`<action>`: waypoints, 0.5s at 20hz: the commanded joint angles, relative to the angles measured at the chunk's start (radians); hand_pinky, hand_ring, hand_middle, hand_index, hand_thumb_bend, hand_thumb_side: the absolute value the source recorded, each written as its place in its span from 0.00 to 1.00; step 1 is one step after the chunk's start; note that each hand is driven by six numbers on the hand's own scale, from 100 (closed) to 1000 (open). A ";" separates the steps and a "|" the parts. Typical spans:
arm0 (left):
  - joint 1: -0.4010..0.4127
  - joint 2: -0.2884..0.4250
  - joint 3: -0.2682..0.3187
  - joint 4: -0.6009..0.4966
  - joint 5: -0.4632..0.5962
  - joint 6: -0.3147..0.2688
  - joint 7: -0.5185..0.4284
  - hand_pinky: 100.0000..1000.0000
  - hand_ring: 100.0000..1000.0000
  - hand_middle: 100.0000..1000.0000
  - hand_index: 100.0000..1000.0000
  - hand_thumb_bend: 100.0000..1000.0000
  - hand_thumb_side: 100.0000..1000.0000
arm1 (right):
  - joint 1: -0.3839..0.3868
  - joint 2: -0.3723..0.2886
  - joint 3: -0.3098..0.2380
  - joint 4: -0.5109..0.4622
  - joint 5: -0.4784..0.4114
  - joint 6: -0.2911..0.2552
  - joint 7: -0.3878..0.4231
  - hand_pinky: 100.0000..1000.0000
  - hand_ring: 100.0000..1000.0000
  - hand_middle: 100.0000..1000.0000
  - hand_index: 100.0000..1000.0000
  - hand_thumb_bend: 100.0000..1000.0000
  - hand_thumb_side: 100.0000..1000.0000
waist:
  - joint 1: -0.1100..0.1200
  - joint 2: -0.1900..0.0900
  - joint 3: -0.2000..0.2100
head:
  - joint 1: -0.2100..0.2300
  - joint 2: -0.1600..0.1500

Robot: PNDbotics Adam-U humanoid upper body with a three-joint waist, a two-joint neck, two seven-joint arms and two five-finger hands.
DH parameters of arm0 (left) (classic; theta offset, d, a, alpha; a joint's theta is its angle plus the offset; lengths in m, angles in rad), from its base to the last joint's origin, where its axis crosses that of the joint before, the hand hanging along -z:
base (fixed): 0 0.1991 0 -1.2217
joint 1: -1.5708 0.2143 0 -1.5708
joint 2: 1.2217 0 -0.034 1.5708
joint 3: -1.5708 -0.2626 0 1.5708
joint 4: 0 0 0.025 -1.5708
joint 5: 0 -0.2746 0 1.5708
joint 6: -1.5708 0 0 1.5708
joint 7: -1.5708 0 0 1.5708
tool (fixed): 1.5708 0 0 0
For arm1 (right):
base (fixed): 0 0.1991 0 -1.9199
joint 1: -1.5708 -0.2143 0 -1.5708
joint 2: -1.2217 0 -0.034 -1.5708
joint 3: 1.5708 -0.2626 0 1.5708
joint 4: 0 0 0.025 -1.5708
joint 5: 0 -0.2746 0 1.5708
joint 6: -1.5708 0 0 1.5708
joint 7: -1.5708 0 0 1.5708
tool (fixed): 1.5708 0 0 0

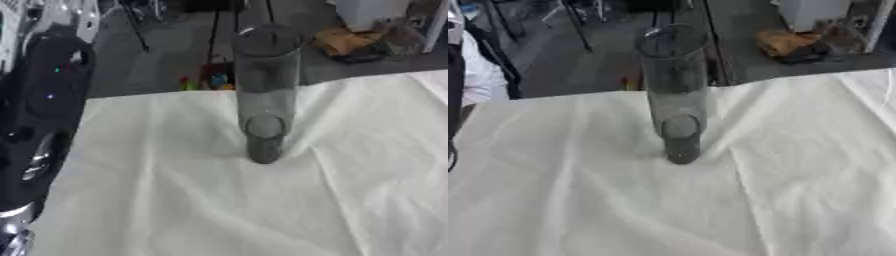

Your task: Arrange flowers into the vase.

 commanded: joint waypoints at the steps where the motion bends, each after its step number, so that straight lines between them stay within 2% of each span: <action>1: -0.013 0.006 -0.002 -0.017 -0.037 0.003 0.019 0.00 0.00 0.00 0.00 0.22 0.51 | -0.009 -0.006 0.002 -0.016 -0.009 -0.003 0.007 0.83 0.84 0.55 0.91 0.00 0.96 | -0.007 -0.016 -0.001 | 0.005 -0.017; 7: -0.001 0.004 -0.019 -0.002 -0.077 0.010 0.027 0.00 0.00 0.00 0.00 0.19 0.53 | -0.013 -0.003 0.001 -0.016 -0.009 -0.003 0.010 0.83 0.84 0.54 0.91 0.00 0.96 | -0.004 -0.009 -0.008 | 0.004 -0.013; 10: 0.014 0.005 -0.031 0.010 -0.090 0.017 0.015 0.00 0.00 0.00 0.00 0.16 0.54 | -0.013 -0.002 0.000 -0.016 -0.009 -0.003 0.009 0.83 0.84 0.54 0.91 0.00 0.96 | -0.004 -0.008 -0.008 | 0.002 -0.030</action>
